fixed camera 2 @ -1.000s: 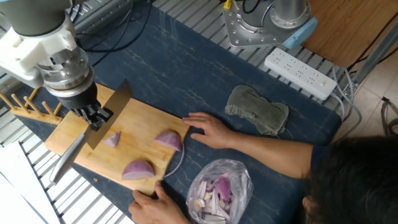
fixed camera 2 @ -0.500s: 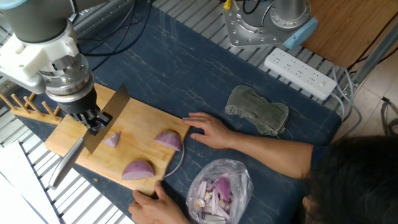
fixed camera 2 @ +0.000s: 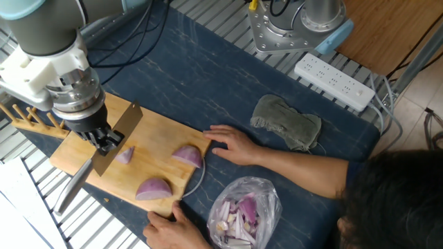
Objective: Chop the onions
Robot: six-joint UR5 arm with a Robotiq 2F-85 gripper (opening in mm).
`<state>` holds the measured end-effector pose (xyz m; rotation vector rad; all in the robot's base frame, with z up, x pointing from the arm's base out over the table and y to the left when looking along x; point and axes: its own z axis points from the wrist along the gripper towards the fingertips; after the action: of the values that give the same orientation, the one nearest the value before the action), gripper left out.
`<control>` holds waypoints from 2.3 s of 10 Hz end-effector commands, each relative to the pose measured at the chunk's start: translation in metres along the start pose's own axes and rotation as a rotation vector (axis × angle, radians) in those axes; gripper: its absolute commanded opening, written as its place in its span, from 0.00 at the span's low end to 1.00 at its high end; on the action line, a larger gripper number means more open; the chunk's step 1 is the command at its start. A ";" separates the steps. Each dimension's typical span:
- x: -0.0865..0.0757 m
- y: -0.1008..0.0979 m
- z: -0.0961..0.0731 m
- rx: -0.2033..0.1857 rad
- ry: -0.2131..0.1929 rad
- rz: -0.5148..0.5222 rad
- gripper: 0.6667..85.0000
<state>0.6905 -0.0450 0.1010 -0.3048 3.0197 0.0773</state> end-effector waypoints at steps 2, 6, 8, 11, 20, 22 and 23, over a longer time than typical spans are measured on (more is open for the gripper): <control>-0.003 0.003 0.006 -0.013 -0.015 0.011 0.00; -0.005 0.004 0.009 -0.012 -0.019 0.014 0.00; -0.005 0.006 0.010 -0.015 -0.021 0.019 0.00; -0.004 0.003 0.012 -0.016 -0.026 0.015 0.00; -0.006 0.002 0.021 -0.011 -0.053 0.003 0.00; -0.010 0.001 0.025 -0.013 -0.076 -0.004 0.00; -0.015 0.000 0.024 -0.010 -0.094 -0.010 0.00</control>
<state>0.7002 -0.0422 0.0786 -0.3092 2.9600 0.0881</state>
